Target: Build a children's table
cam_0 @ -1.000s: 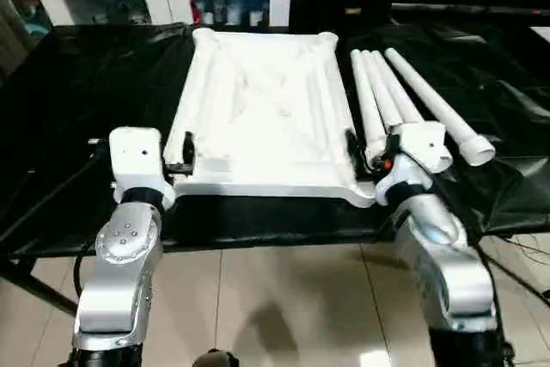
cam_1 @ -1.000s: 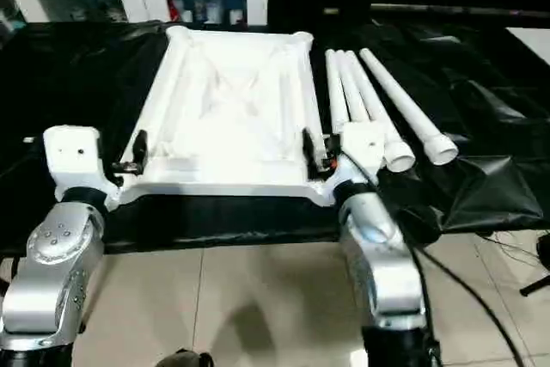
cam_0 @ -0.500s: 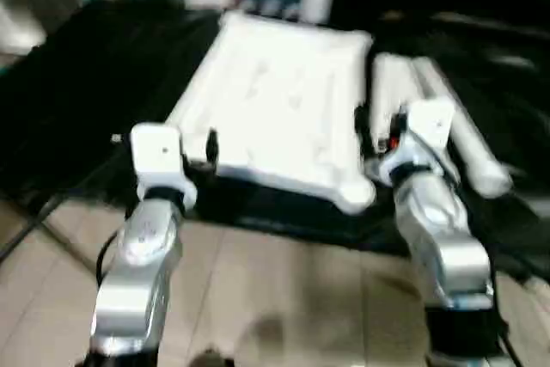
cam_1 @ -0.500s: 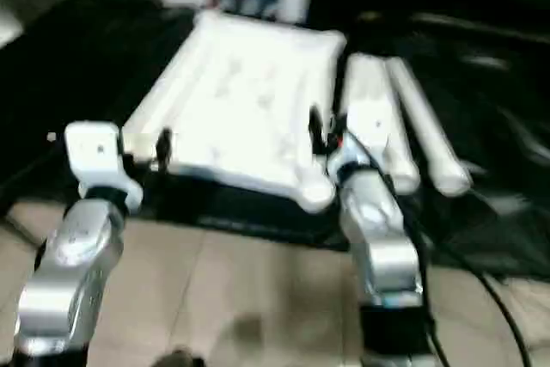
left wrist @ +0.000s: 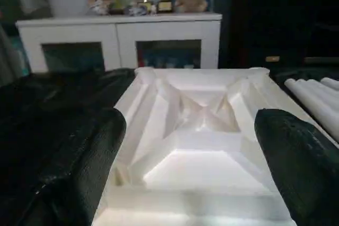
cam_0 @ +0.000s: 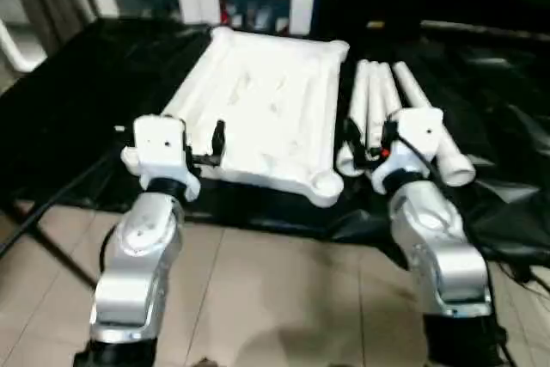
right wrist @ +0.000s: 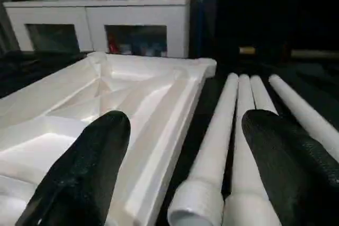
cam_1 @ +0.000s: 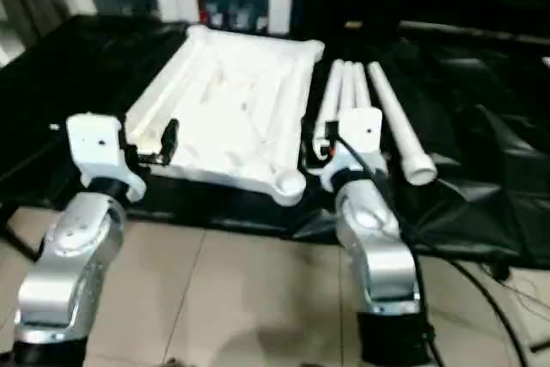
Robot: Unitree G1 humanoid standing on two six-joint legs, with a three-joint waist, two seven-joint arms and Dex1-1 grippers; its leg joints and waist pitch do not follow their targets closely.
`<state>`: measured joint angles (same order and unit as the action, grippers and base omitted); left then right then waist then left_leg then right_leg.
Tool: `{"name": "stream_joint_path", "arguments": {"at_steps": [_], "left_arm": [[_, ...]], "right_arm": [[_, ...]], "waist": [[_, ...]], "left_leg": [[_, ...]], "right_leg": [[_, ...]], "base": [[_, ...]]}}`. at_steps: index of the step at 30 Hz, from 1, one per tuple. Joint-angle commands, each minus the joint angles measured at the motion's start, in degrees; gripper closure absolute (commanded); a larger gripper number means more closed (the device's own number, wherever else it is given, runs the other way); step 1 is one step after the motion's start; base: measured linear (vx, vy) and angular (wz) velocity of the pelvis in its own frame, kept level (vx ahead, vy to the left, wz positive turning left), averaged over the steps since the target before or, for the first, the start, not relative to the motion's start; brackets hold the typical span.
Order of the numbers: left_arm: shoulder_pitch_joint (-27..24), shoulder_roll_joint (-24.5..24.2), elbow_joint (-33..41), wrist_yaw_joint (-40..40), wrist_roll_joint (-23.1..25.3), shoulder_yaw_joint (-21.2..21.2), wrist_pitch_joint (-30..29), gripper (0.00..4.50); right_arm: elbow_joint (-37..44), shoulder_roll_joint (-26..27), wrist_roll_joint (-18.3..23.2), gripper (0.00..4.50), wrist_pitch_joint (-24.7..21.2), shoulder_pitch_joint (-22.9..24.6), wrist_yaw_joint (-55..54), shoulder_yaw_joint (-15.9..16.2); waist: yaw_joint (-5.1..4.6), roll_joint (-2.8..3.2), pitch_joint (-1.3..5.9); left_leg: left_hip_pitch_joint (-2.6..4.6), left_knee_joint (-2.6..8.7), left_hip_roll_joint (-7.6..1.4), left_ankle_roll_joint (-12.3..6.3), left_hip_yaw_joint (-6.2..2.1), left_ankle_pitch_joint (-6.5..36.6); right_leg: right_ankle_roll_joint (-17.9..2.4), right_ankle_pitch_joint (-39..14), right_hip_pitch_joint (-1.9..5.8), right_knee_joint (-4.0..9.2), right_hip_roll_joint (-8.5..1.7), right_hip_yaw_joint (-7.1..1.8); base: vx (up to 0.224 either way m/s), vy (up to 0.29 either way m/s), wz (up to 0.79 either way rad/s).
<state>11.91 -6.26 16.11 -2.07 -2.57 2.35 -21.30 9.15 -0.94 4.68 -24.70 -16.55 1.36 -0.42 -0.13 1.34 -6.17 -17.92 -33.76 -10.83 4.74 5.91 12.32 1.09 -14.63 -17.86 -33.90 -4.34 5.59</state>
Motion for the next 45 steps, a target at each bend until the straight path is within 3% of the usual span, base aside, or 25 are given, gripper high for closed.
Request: {"name": "stream_joint_path", "arguments": {"at_steps": [1,2,5,8,10,11,12,14,15,16,17,18,19,20,21,22,23,24,26,28,29,33,36,39,45], "left_arm": [[0.83,0.12,-0.93,-0.29,-0.09,-0.03,0.45,0.02],[1.03,-0.55,-1.99,-0.41,0.16,-0.02,1.22,0.02],[1.24,-0.84,-2.69,-0.5,0.15,-0.08,1.73,0.02],[1.78,-0.77,-2.55,-0.67,0.13,0.27,1.49,0.02],[1.87,-0.99,-2.49,-0.95,0.44,0.07,1.64,0.02],[1.87,-0.99,-2.49,-0.95,0.44,0.07,1.64,0.02],[1.8,-1.11,-2.49,-1.05,0.31,0.2,1.78,0.02],[1.66,-1.3,-2.71,-1.09,0.17,0.36,2.04,0.02],[1.6,-1.41,-2.85,-1.1,0.15,0.42,2.14,0.02],[1.5,-1.5,-2.96,-1.1,0.17,0.45,2.26,0.02],[1.5,-1.51,-2.97,-1.11,0.17,0.45,2.26,0.02],[1.5,-1.65,-3.07,-1.2,0.19,0.48,2.21,0.02],[1.5,-1.66,-3.07,-1.21,0.19,0.49,2.21,0.02],[1.56,-1.75,-3.1,-1.46,0.03,0.58,2.17,0.02],[1.63,-1.87,-3.15,-1.83,-0.19,0.56,2.01,0.02],[1.59,-1.88,-3.15,-2.58,-0.84,0.53,2.17,0.02],[1.54,-1.88,-3.13,-3.04,-1.25,0.52,2.29,0.02],[1.32,-2.22,-2.94,-4.31,-1.85,0.13,2.24,0.02],[-0.46,-5.31,-0.87,-13.42,-5.65,-2.79,2.46,0.02],[-1.18,-7.15,0.1,-17.7,-7.34,-4.2,1.49,0.02],[-1.57,-8.89,0.46,-20.61,-7.49,-5.68,2.02,0.02],[-1.88,-13.91,1.15,-29.49,-9.19,-8.9,2.61,0.02],[0.93,-17.18,-3.7,-35.18,-6.01,-11.26,7.26,0.02],[4.59,-18.41,-9.8,-41.01,-6.14,-12.61,12.46,0.02],[12.47,-22.14,-21.62,-50.18,-2.16,-18.63,20.28,0.42]], "right_arm": [[1.43,-0.96,-0.46,0.74,-1.33,0.51,-0.52,-0.06],[1.04,-2.1,-2.81,0.74,0.08,0.77,-0.55,1.4],[0.78,-2.61,-3.9,0.74,1.56,0.86,-0.54,2.02],[1.32,-2.37,-3.74,0.74,-0.3,0.83,-0.76,1.66],[1.32,-1.58,-1.68,0.74,-0.59,0.96,-0.05,0.82],[1.32,-1.58,-1.68,0.74,-0.59,0.96,-0.05,0.82],[1.52,-1.41,-1.78,0.74,-0.36,1.05,-0.52,0.84],[1.75,-2.0,-3.7,0.74,0.0,1.08,-1.21,1.7],[1.84,-2.05,-4.0,0.74,-0.11,1.14,-1.13,1.89],[1.99,-1.82,-3.52,0.74,-0.13,1.33,-0.81,1.73],[2.02,-1.78,-3.55,0.74,-0.07,1.35,-0.9,1.69],[2.23,-1.72,-3.46,0.74,-0.07,1.46,-1.05,1.58],[2.27,-1.76,-3.32,0.74,-0.14,1.48,-0.87,1.58],[2.51,-2.57,-4.69,0.74,0.63,1.66,-0.91,2.03],[2.6,-2.69,-5.15,0.74,0.6,1.66,-1.08,2.17],[2.64,-2.59,-4.52,0.74,0.35,1.64,-0.51,2.1],[2.69,-2.47,-3.87,0.74,0.07,1.64,0.0,2.02],[2.89,-2.38,-3.47,0.74,-0.32,1.69,0.22,1.96],[3.98,-3.06,-2.59,0.74,-0.75,1.66,1.98,2.71],[4.5,-3.64,-2.35,0.74,-1.2,1.54,2.83,3.13],[4.85,-4.53,-1.25,0.74,-1.44,1.31,5.04,3.48],[6.25,-9.03,2.11,0.74,-2.32,0.28,14.14,4.72],[6.78,-14.78,4.11,0.74,-0.44,-0.34,21.57,3.97],[7.79,-19.75,8.11,0.74,-0.49,-0.59,28.83,2.35],[9.77,-29.77,10.98,0.74,-2.29,0.27,41.62,3.46]], "waist": [[-1.17,0.86,2.37],[-1.32,0.26,1.8],[0.81,-1.53,3.69],[1.35,-0.45,5.16],[0.38,0.32,5.97],[-0.66,0.78,6.9],[-1.63,0.88,7.18],[-2.23,-0.26,7.5],[-0.71,-1.87,7.22],[0.87,-3.86,7.05],[4.05,-3.57,6.1],[5.39,-3.01,5.72],[5.14,-2.94,5.58],[5.22,-0.18,6.16],[2.03,4.52,7.63],[0.44,4.88,6.41],[1.58,3.43,6.78],[1.88,2.94,6.78],[2.42,0.97,6.02],[3.76,-3.27,5.32],[5.16,-2.52,5.67],[2.91,-0.35,5.7],[2.36,0.92,4.47],[2.12,0.76,3.28],[2.61,0.23,3.9]], "left_leg": [[2.01,8.32,-2.43,-0.1,-1.12,49.8],[2.96,6.33,-0.69,0.61,0.46,47.94],[-1.38,2.65,1.9,-4.34,2.55,18.97],[-1.87,3.58,1.7,-7.59,2.19,5.5],[2.31,4.53,0.49,-10.51,0.85,2.37],[5.36,3.98,-0.43,-17.2,-1.28,-5.44],[9.47,2.76,-2.06,-25.43,-4.13,-12.69],[11.95,1.3,-3.88,-33.41,-7.2,-22.17],[6.3,-0.98,2.84,-29.48,-4.05,-23.16],[-2.24,-4.2,8.95,-26.18,-0.74,-15.36],[-9.03,-9.59,7.24,-18.44,-0.42,4.14],[-9.94,-10.04,4.25,-8.44,-1.73,5.92],[-10.52,-8.51,3.71,-6.26,-1.98,3.46],[-8.64,-2.86,3.15,-6.32,-1.64,-5.94],[1.56,-1.13,-1.16,-13.99,-5.58,-16.87],[2.63,0.88,-4.41,-24.23,-10.92,-17.86],[3.98,0.0,-7.18,-32.45,-11.51,-18.39],[2.4,0.27,-5.92,-30.05,-8.64,-14.05],[0.03,1.08,-3.97,-29.62,-5.95,-15.67],[-5.6,-2.2,2.71,-20.67,-1.6,-6.84],[-5.37,-3.44,3.41,-12.15,-1.87,-0.53],[-4.6,0.95,1.69,-1.62,-1.56,-2.37],[-2.98,2.52,-0.29,-0.71,-1.08,11.3],[-1.7,3.11,-0.43,-1.31,0.13,21.18],[-2.82,3.63,-0.9,-3.6,0.64,13.53]], "right_leg": [[-3.32,-20.5,0.98,1.68,-0.48,-0.61],[-4.15,-29.56,-0.33,5.32,-1.09,-0.54],[-3.24,-44.49,4.46,8.68,-4.82,-5.0],[-9.89,-24.15,5.46,6.37,-1.8,-4.15],[-13.78,-8.4,2.81,3.35,0.53,-2.82],[-14.63,1.63,0.91,0.6,1.31,-2.07],[-11.75,2.04,-3.78,-1.87,0.88,-1.33],[-4.19,-1.09,-7.58,-4.21,-1.32,-2.66],[-2.76,6.31,-2.12,-2.01,-1.72,-4.87],[-3.31,14.61,6.52,-1.35,-1.06,-8.52],[-11.89,33.28,11.58,1.31,-8.44,-16.74],[-15.92,46.87,10.9,0.53,-7.26,-16.51],[-15.62,49.02,11.16,-0.44,-5.48,-14.98],[-9.13,43.17,9.68,-1.61,0.44,-9.67],[-1.35,19.1,0.94,-6.43,3.22,-2.79],[0.69,0.01,-3.63,-10.25,3.75,-1.82],[1.21,-10.73,-6.77,-12.01,1.08,-3.21],[3.7,-4.85,-7.38,-12.65,0.75,-3.45],[4.15,5.2,-7.53,-9.73,-0.03,-4.8],[5.33,13.98,-4.05,0.38,-4.55,-9.95],[4.66,10.55,-1.99,1.37,-8.37,-11.89],[-3.23,20.62,-1.19,-0.56,-2.18,-6.72],[-10.5,-3.11,-2.37,1.78,-2.09,-6.76],[-9.43,-24.59,-3.28,4.22,-2.75,-6.87],[-7.96,-21.35,-2.58,4.13,-3.26,-7.11]], "base": [[0.0,0.0,0.0],[0.082,-0.006,-0.09],[0.096,-0.001,-0.06],[0.143,-0.005,0.05],[0.196,0.001,0.14],[0.251,-0.029,0.16],[0.251,-0.029,0.16],[0.2,-0.053,-0.01],[0.179,-0.065,-0.11],[0.183,-0.009,0.07],[0.189,0.082,0.5],[0.189,0.082,0.5],[0.044,0.094,0.29],[-0.122,0.082,0.02],[-0.122,0.082,0.02],[-0.022,-0.006,-0.2],[0.116,-0.034,-0.12],[0.116,-0.034,-0.12],[0.076,-0.015,0.03],[0.038,-0.064,-0.01],[0.005,-0.118,-0.01],[0.004,-0.051,-0.01],[-0.035,0.002,0.03],[-0.053,0.008,0.09],[-0.03,0.005,0.03]]}}
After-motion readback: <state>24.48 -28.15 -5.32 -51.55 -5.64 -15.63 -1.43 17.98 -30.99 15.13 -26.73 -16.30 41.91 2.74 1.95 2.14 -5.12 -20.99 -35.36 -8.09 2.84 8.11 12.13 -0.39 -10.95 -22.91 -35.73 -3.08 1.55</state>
